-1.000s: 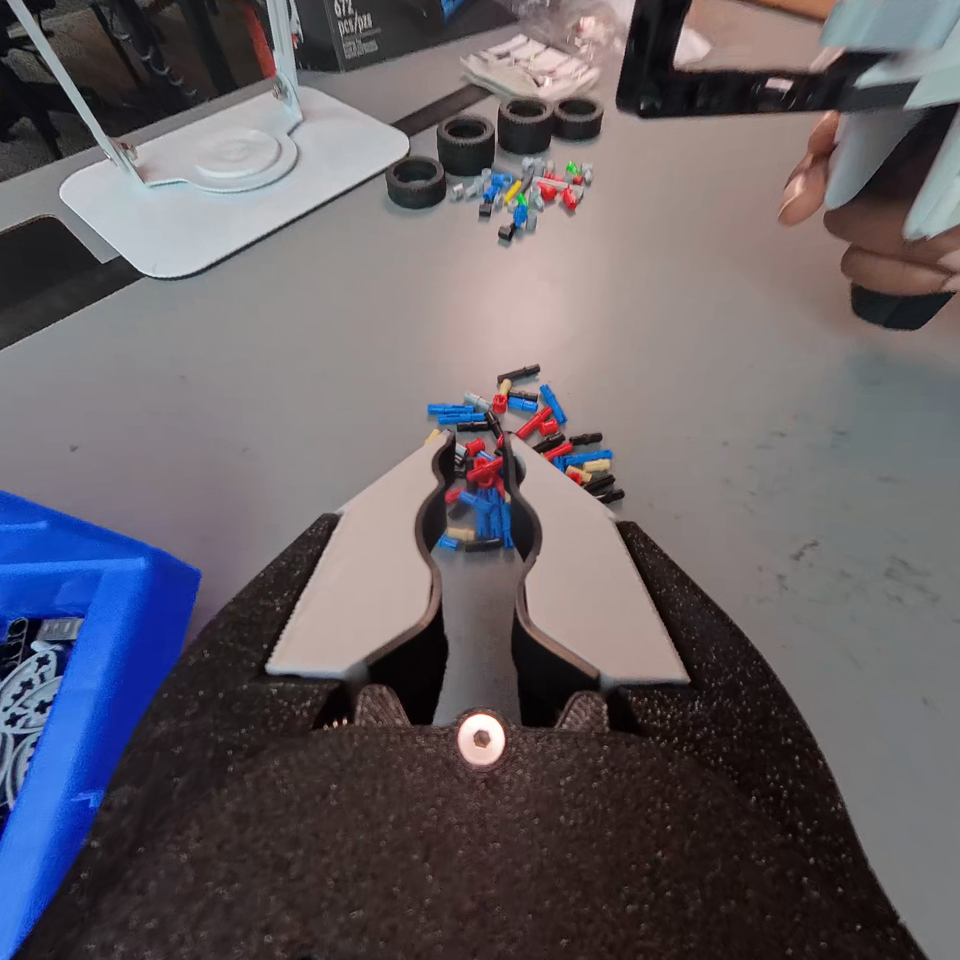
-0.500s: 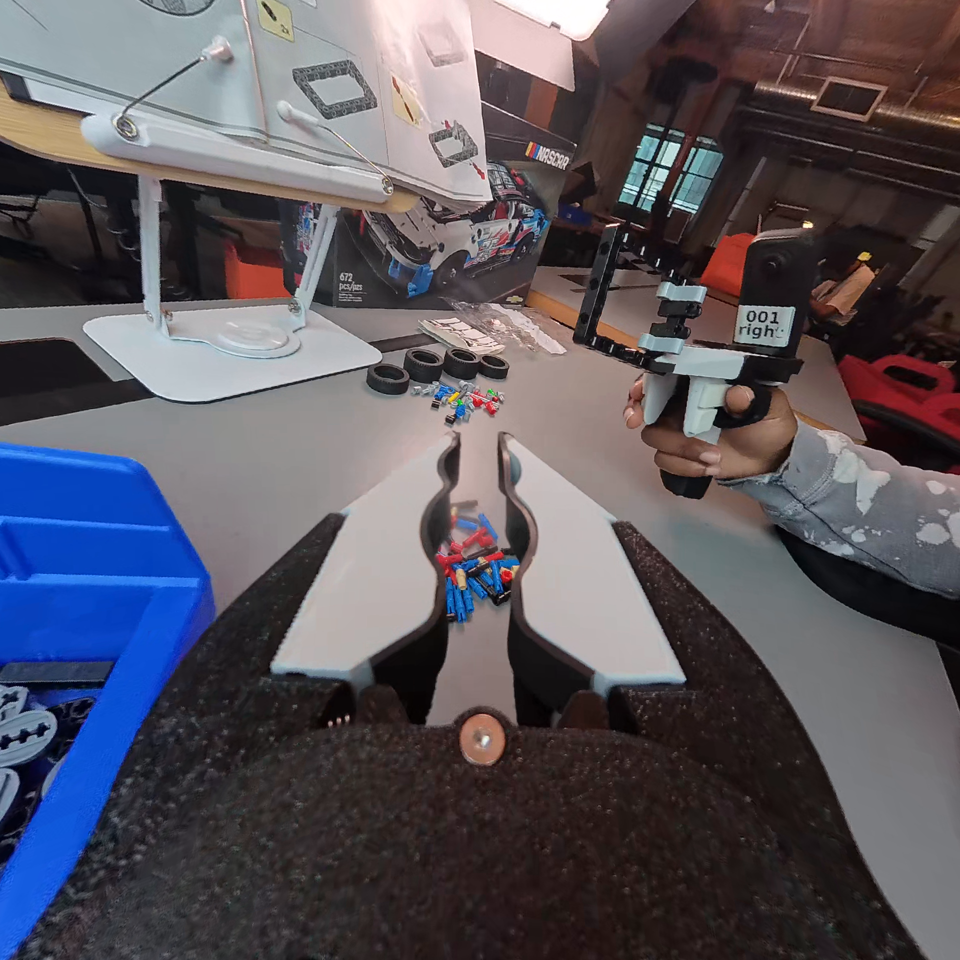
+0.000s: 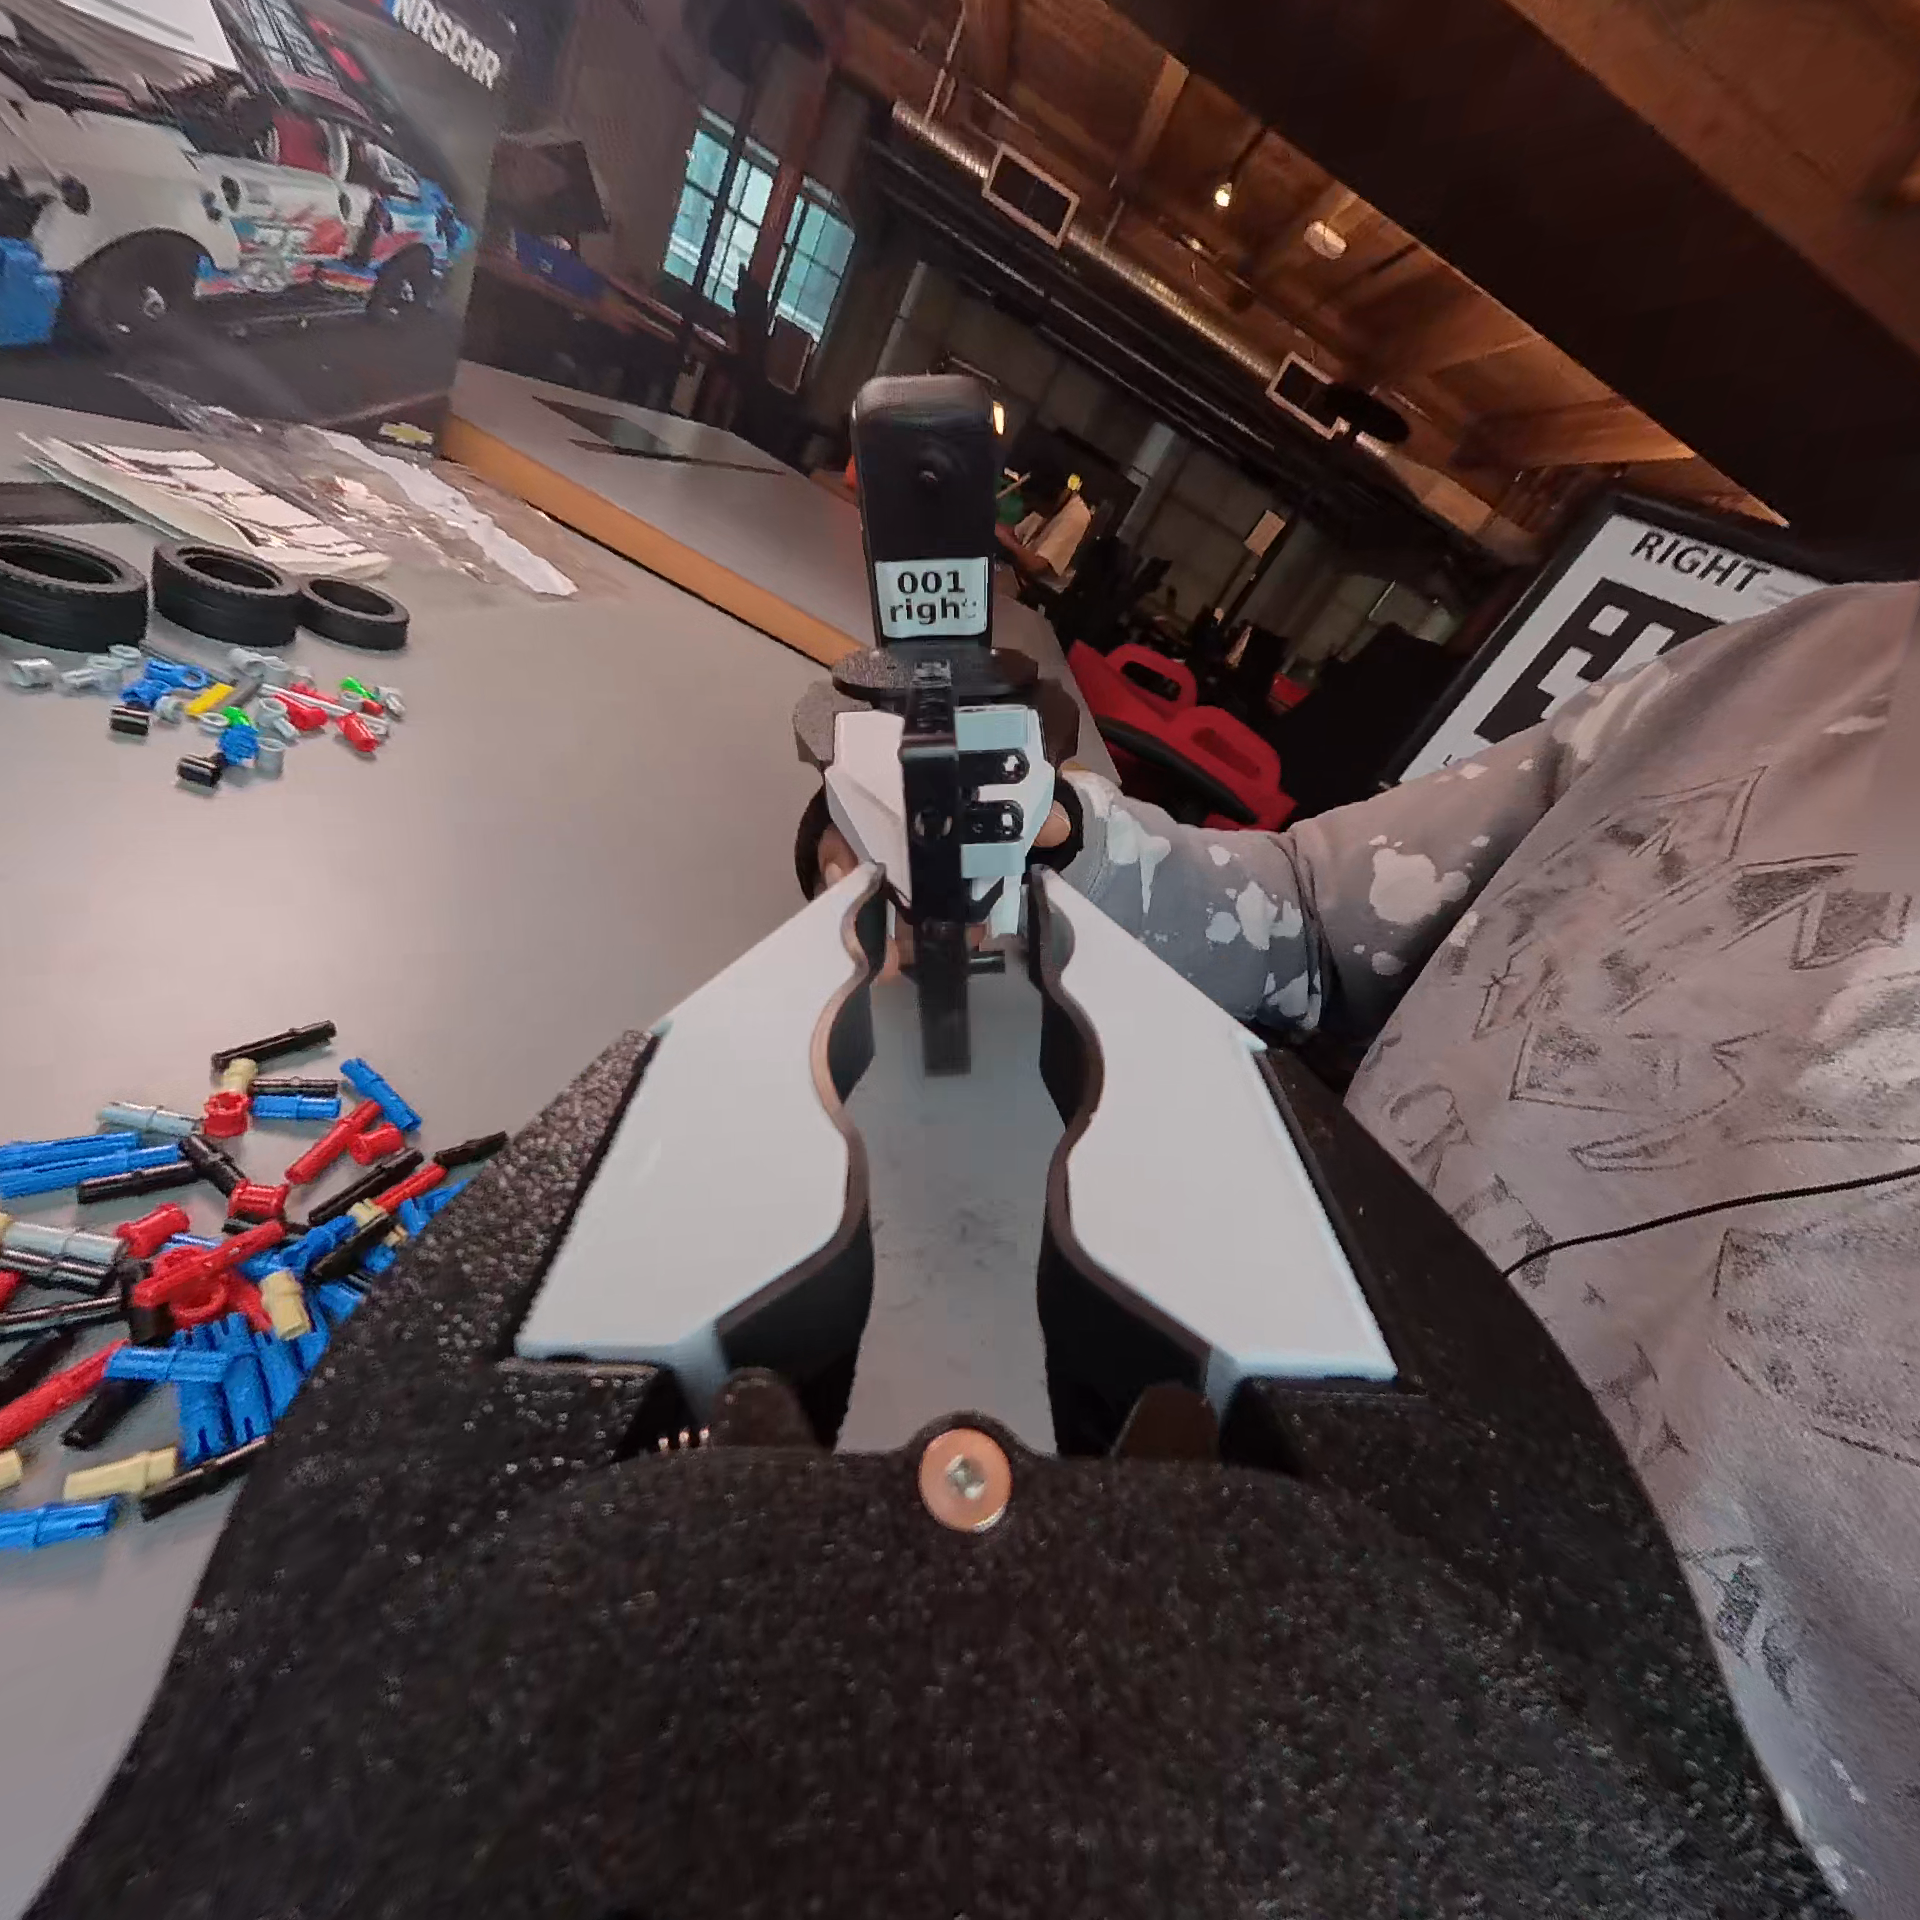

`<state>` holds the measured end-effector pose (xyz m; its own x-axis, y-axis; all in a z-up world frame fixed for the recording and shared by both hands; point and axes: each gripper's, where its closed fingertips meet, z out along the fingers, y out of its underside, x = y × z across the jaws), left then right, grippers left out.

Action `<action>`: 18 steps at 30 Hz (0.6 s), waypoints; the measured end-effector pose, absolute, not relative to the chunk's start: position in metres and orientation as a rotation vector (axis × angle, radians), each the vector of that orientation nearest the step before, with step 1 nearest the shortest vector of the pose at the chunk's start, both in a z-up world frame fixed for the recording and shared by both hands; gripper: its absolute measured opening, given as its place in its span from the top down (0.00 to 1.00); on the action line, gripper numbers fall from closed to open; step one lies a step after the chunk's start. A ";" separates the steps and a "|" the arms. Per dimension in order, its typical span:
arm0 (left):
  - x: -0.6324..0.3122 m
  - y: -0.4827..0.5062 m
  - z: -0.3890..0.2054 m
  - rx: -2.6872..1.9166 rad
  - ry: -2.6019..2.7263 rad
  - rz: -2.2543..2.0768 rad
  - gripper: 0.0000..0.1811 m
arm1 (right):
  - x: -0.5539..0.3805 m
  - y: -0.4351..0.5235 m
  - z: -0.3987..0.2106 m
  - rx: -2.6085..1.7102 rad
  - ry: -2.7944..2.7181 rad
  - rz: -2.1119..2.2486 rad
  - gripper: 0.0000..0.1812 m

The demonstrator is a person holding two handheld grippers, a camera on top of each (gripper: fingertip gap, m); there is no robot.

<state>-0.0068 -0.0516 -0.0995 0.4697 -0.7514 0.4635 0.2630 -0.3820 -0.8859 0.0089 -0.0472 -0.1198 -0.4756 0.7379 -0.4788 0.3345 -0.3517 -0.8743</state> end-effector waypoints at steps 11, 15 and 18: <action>-0.043 -0.023 -0.119 -1.754 0.337 -0.547 1.00 | -0.006 0.003 -0.104 -1.383 -1.349 1.394 0.86; -0.038 -0.022 -0.113 -1.706 0.421 -0.366 1.00 | -0.017 -0.007 -0.091 -1.372 -1.240 1.363 0.86; -0.026 -0.023 -0.110 -1.652 0.497 -0.247 1.00 | -0.022 -0.008 -0.091 -1.389 -1.194 1.335 0.87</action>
<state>-0.0265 -0.0229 -0.1097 0.8813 -0.4562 -0.1231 -0.1764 -0.0760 -0.9814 -0.0222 -0.0077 -0.0909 -0.0249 0.9819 -0.1880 0.0771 -0.1856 -0.9796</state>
